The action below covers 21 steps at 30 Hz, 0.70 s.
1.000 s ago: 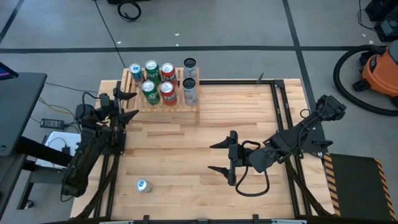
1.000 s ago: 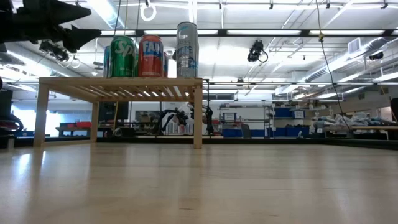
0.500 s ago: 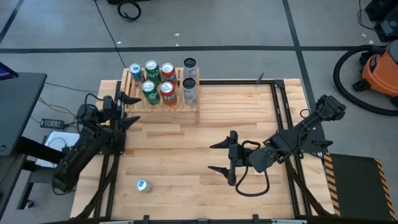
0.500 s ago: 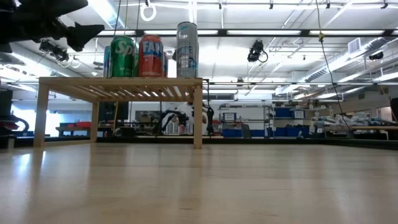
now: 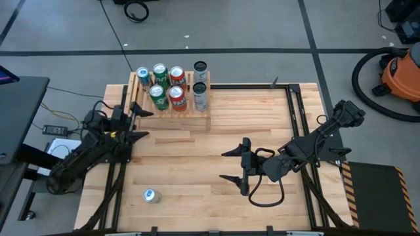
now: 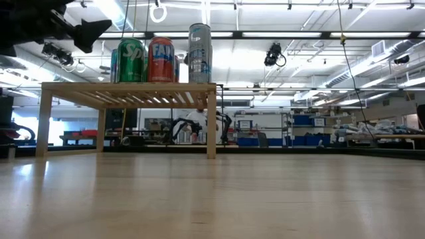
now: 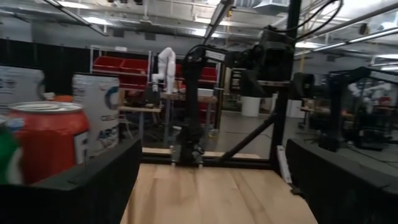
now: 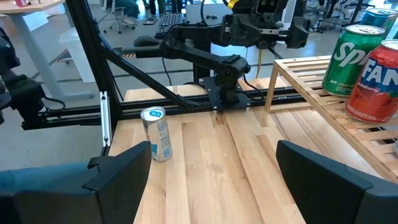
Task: Place canned beverage on shelf
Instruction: Put the blue soda can on the shelf
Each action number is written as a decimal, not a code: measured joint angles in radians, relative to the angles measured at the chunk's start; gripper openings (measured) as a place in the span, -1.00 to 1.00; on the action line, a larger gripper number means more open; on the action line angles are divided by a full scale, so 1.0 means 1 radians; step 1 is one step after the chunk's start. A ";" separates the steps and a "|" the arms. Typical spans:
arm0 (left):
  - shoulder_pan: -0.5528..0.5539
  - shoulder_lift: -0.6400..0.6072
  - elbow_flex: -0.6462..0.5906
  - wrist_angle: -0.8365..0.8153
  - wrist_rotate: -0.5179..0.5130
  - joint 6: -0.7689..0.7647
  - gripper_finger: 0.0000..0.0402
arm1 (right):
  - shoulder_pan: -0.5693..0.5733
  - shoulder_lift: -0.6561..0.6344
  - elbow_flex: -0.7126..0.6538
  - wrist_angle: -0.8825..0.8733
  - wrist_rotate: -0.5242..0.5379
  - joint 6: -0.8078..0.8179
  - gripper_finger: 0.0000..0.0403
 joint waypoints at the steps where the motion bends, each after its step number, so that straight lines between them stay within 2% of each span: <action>1: -0.019 0.000 0.000 0.000 -0.009 0.000 0.99 | 0.000 0.000 0.000 0.000 0.000 0.000 0.76; 11: -0.189 0.001 0.000 -0.016 -0.102 0.015 0.99 | 0.000 0.000 0.000 0.000 0.000 0.000 0.76; 21: -0.367 0.001 0.000 -0.142 -0.160 0.055 0.99 | 0.000 0.000 0.000 0.000 0.000 0.000 0.76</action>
